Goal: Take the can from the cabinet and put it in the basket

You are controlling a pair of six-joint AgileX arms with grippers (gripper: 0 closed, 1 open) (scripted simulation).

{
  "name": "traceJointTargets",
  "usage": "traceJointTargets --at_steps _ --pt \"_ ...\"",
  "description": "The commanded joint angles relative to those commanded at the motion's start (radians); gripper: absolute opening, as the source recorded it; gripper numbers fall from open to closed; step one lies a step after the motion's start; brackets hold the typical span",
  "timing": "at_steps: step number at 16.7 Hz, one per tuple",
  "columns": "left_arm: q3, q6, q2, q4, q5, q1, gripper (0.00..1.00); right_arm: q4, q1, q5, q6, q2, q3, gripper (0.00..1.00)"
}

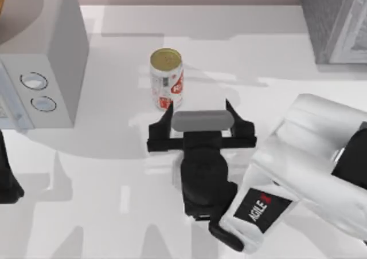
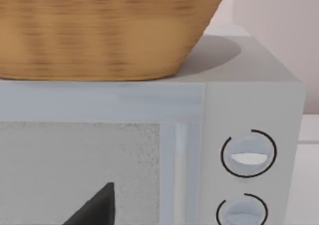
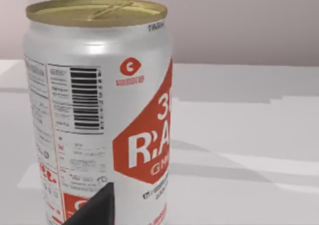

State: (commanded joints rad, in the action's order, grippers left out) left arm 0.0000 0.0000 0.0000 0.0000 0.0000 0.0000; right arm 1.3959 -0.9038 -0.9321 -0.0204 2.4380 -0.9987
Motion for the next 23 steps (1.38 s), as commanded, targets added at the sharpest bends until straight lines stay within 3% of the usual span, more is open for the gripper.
traceJointTargets --at_steps 7,16,23 --pt "0.0 0.0 0.0 0.0 0.0 0.0 1.0 -0.366 0.26 0.205 0.001 -0.434 0.24 1.0" --pt "0.0 0.0 0.0 0.0 0.0 0.0 1.0 -1.018 0.675 0.616 0.01 -1.587 0.69 1.0" --pt "0.0 0.0 0.0 0.0 0.0 0.0 1.0 -1.33 0.865 0.861 0.018 -2.259 0.934 1.0"
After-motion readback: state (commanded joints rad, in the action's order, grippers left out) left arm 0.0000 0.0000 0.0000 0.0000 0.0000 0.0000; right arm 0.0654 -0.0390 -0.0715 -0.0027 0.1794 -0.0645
